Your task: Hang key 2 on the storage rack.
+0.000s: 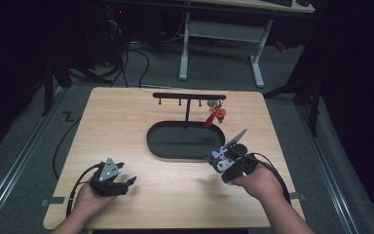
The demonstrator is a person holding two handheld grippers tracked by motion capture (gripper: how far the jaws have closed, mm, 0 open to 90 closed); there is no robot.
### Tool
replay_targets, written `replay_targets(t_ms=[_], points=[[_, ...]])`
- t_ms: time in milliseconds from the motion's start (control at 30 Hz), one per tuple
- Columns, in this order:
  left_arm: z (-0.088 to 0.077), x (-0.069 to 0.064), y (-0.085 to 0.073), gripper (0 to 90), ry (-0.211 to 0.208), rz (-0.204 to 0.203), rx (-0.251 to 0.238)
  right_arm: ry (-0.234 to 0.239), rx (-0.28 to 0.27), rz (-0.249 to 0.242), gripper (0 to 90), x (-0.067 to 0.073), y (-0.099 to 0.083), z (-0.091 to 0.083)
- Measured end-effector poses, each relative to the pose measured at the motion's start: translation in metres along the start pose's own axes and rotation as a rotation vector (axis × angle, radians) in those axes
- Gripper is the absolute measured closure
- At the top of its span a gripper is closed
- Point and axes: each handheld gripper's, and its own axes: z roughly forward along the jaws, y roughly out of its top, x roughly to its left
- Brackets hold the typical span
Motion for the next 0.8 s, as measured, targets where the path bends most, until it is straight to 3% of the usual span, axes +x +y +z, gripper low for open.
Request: replay_targets(t_ms=[233,600,800], points=[[-0.006,0.004,-0.003,30.0,0.018,-0.02,-0.009,0.022,-0.009,-0.024,47.5,0.003,0.02,-0.012],[-0.005,0.001,-0.001,30.1,0.028,0.002,-0.003,0.024,-0.011,-0.053,47.5,0.005,0.049,-0.024],[-0.002,0.001,0.001,30.1,0.016,0.014,0.0,0.026,-0.02,-0.042,47.5,0.004,0.062,-0.033]])
